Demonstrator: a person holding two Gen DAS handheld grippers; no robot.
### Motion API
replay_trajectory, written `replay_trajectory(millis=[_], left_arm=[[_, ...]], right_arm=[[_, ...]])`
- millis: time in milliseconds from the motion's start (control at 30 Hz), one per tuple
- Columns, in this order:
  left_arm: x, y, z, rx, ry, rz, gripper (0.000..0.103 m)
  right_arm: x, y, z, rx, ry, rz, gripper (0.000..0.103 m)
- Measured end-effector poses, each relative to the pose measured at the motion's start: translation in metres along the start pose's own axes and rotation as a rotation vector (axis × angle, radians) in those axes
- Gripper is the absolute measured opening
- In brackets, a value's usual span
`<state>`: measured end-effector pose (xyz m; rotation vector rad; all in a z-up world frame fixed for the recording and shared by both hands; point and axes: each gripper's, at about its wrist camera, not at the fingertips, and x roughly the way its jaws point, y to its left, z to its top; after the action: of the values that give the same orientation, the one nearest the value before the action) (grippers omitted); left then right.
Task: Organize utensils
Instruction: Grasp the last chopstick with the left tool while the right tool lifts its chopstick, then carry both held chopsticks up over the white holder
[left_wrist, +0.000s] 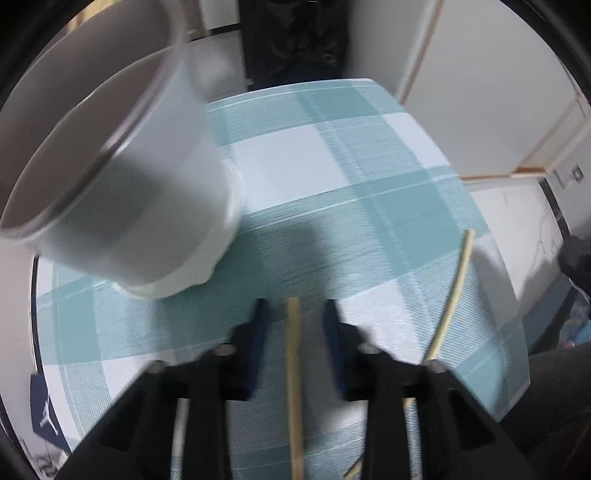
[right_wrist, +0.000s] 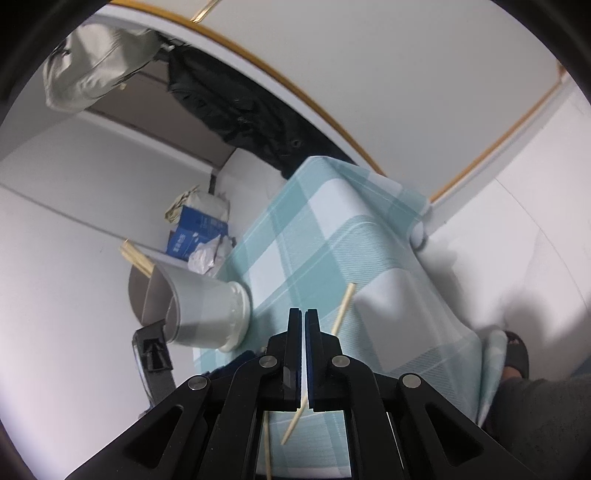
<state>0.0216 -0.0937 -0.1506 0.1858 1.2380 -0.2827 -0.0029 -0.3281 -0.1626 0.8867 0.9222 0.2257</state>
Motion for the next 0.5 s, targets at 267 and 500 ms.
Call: replay_trajectory(millis=[267, 500], left_arm=[[-0.003, 0.002, 0.006, -0.004, -0.016, -0.037, 0.003], [-0.049, 0.019, 0.008, -0.075, -0.161, -0.147, 0.003]], right_arm=[[0.007, -0.013, 0.001, 0.027, 0.034, -0.061, 0.023], [0.035, -0.007, 0.008, -0.04, 0.104, -0.15, 0.032]])
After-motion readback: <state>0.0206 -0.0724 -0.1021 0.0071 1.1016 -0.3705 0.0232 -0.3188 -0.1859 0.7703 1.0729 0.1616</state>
